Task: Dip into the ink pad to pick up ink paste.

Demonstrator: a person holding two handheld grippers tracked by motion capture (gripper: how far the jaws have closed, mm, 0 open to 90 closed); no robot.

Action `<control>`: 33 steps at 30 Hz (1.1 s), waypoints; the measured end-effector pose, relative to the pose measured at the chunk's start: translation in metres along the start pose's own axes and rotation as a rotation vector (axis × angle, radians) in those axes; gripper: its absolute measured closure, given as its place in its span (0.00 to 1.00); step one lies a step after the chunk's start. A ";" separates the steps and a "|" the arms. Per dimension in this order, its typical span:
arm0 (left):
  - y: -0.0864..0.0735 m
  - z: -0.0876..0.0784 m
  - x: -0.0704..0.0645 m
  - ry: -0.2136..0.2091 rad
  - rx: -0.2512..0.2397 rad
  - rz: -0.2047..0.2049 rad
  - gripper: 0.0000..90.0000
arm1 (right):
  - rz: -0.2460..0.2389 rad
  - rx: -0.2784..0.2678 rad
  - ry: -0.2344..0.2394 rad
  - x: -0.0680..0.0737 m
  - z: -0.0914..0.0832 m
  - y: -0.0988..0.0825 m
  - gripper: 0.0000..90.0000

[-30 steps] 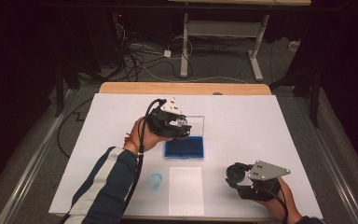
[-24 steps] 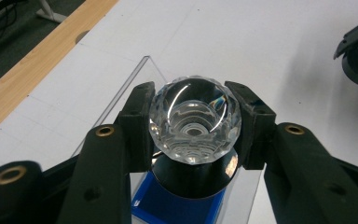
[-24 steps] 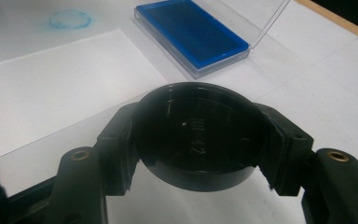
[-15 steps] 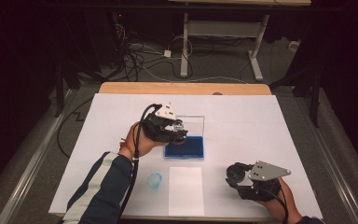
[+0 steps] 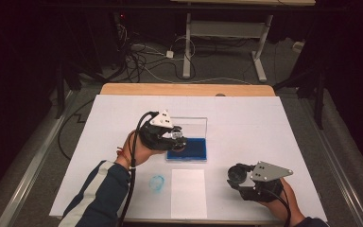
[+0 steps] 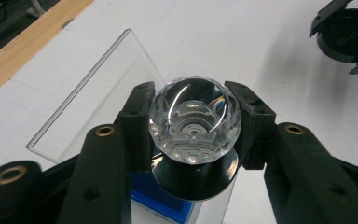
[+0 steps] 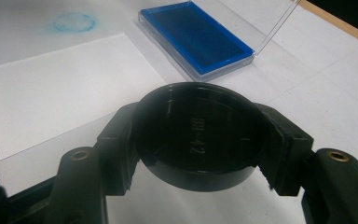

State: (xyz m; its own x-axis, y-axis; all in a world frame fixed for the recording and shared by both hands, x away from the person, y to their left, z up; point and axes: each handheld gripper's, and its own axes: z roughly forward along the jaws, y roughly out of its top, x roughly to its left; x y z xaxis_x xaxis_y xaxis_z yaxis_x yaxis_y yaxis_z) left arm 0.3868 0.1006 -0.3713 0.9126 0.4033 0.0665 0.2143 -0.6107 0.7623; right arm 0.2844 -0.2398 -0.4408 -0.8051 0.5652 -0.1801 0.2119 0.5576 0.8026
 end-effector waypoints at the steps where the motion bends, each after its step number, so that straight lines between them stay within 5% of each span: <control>1: 0.000 0.000 -0.002 -0.001 -0.002 0.003 0.60 | 0.000 -0.001 0.001 0.000 0.000 0.000 0.42; 33: -0.016 -0.010 -0.038 -0.065 -0.052 0.090 0.60 | -0.001 0.012 0.023 0.000 0.004 -0.002 0.42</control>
State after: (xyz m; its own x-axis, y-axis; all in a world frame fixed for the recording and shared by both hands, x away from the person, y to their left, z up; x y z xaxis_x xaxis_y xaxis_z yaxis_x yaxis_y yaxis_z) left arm 0.3449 0.1019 -0.3793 0.9484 0.3022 0.0959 0.1132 -0.6054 0.7878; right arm 0.2861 -0.2382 -0.4449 -0.8180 0.5503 -0.1678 0.2172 0.5655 0.7956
